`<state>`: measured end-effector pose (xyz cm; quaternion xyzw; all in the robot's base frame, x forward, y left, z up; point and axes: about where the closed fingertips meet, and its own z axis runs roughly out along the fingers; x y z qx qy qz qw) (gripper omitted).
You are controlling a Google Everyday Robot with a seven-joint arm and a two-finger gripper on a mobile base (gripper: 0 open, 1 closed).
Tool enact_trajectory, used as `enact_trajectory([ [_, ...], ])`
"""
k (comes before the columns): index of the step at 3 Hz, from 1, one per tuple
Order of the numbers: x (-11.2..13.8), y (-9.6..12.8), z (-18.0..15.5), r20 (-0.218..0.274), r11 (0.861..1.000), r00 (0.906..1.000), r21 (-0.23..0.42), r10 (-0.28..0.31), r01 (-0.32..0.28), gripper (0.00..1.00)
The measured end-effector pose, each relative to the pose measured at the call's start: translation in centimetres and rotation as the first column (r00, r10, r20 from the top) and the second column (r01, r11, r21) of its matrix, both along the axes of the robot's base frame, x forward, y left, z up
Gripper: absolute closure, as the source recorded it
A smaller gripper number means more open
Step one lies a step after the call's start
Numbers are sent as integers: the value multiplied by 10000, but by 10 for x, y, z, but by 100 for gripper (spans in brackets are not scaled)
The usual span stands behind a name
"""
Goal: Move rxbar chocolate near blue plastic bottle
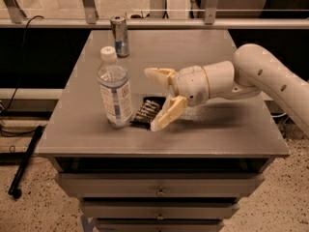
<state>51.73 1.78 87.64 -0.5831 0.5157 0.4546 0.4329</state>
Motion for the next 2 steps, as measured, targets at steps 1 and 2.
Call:
enact_trajectory([
  [1,27,-34,11,-33,9937,9947,443,-1032,1033,0],
  [2,61,-87,34,284,9677,9705,887,-2392,2359,0],
])
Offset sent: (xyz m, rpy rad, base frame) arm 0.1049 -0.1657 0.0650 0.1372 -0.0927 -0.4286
